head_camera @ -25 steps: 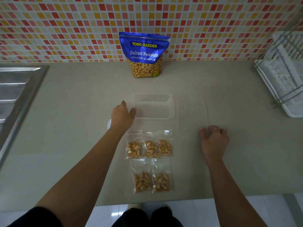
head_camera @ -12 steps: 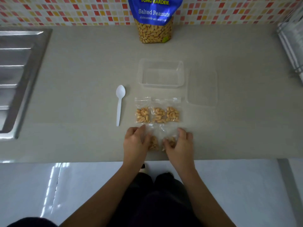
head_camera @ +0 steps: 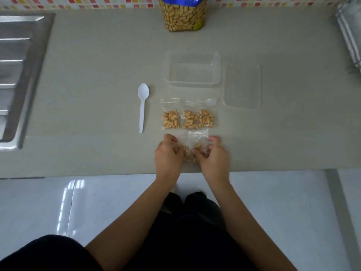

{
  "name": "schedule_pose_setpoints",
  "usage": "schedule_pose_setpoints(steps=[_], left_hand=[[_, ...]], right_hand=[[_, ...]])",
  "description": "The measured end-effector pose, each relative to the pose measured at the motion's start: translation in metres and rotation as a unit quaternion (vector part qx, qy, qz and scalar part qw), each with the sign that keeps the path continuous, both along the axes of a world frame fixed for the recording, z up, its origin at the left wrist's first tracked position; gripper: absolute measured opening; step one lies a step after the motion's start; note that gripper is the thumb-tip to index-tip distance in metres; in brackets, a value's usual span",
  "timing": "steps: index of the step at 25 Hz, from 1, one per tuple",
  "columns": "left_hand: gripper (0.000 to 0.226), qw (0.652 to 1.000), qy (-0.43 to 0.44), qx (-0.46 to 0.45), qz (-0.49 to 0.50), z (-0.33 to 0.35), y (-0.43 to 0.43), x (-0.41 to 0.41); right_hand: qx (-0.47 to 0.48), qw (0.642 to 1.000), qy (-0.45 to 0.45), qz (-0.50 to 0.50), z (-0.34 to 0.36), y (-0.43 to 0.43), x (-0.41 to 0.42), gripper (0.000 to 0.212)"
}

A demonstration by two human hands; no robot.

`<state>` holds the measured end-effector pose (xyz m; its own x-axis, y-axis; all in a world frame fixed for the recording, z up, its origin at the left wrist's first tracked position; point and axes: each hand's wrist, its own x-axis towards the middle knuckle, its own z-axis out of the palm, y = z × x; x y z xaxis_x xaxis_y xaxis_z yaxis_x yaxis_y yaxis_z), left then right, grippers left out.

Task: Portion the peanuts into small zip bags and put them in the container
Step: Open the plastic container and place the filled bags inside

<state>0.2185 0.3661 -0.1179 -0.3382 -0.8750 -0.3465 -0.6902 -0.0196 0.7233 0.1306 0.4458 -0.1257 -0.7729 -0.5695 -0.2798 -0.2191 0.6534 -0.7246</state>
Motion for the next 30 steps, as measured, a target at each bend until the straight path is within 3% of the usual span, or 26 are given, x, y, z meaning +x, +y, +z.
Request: schedule_pose_setpoints(steps=[3,8,11,14,17,21,26,30], left_hand=[[0.012,1.0,0.022,-0.012,-0.005,0.005,0.001,0.004],[0.014,0.99,0.138,-0.02,0.017,0.043,-0.025,-0.008],[0.019,0.98,0.194,-0.025,0.025,0.063,-0.072,-0.037],[0.02,0.976,0.21,-0.051,0.024,0.075,-0.127,-0.077],[0.024,0.978,0.2,-0.057,0.018,0.075,-0.166,-0.113],[0.033,0.994,0.082,-0.039,-0.06,0.05,-0.185,-0.14],[0.037,0.992,0.031,-0.027,-0.121,0.022,-0.185,-0.153],[0.043,0.99,0.012,-0.012,-0.137,0.013,-0.188,-0.16]], right_hand=[[-0.053,0.999,-0.004,-0.006,0.004,0.004,0.003,0.036],[-0.201,0.967,-0.12,-0.103,0.029,-0.016,-0.025,0.023],[-0.263,0.938,-0.183,-0.131,0.042,-0.053,-0.069,0.03],[-0.254,0.952,-0.136,-0.101,0.055,-0.098,-0.119,0.045],[-0.196,0.98,-0.003,-0.035,0.062,-0.135,-0.153,0.051],[-0.03,0.991,0.106,0.078,0.054,-0.162,-0.174,0.043],[0.091,0.973,0.136,0.164,0.037,-0.176,-0.177,0.037],[0.191,0.924,0.242,0.227,0.032,-0.182,-0.179,0.035]])
